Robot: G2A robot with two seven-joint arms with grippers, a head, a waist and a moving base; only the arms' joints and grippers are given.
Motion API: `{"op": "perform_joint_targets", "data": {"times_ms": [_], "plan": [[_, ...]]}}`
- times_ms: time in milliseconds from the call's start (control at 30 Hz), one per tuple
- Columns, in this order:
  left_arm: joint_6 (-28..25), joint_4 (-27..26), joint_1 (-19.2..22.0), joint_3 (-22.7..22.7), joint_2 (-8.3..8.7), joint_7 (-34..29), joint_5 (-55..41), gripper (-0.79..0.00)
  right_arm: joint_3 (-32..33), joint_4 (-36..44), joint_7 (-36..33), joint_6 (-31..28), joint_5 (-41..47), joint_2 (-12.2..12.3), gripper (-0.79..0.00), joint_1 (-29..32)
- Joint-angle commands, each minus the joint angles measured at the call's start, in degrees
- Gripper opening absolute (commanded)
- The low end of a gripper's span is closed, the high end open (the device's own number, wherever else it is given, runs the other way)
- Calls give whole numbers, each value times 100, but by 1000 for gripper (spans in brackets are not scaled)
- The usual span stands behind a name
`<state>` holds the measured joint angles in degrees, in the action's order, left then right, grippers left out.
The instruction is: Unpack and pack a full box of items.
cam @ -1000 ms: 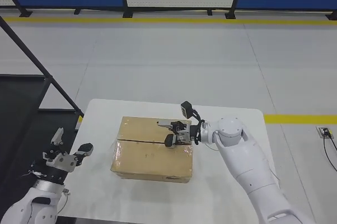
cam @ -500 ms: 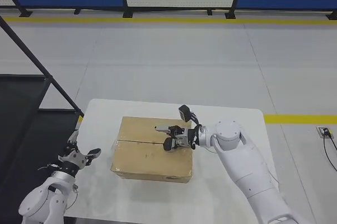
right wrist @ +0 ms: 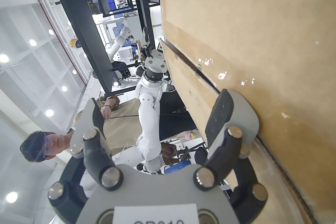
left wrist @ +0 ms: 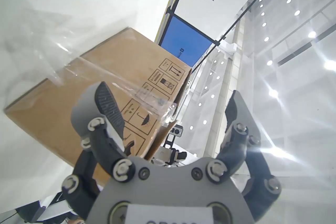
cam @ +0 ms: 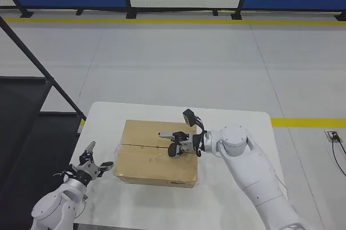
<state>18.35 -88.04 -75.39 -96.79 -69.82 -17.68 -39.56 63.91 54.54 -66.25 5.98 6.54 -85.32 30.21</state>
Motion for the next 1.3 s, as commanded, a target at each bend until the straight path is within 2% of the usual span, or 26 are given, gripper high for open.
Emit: {"op": "perform_joint_targets", "data": {"times_ms": [0,267,400,567,767,1033,1133,1267], "plan": [[186,276,227,143,-12,14,-102,0,-18,12,-48,10,20,9,0,-4],[91,1094,873,555,-84,314,-238,0,-52,63,-21,40,47,50,0,13],[-237,1266,1017,615,-140,585,-513,0,-74,101,2,71,52,69,0,26],[-776,1241,1079,450,-219,1167,-1216,0,-107,131,15,110,68,89,0,27],[-1106,1196,1133,421,-282,1569,-1620,0,-154,137,19,119,104,107,0,15],[-1380,1328,1024,645,-309,1836,-1075,0,-193,70,55,92,176,128,0,-16],[-1344,1409,956,717,-308,1726,-899,0,-222,31,55,95,203,131,0,-40],[-992,1450,873,762,-266,1194,-659,0,-276,-14,66,117,231,127,0,-100]]}}
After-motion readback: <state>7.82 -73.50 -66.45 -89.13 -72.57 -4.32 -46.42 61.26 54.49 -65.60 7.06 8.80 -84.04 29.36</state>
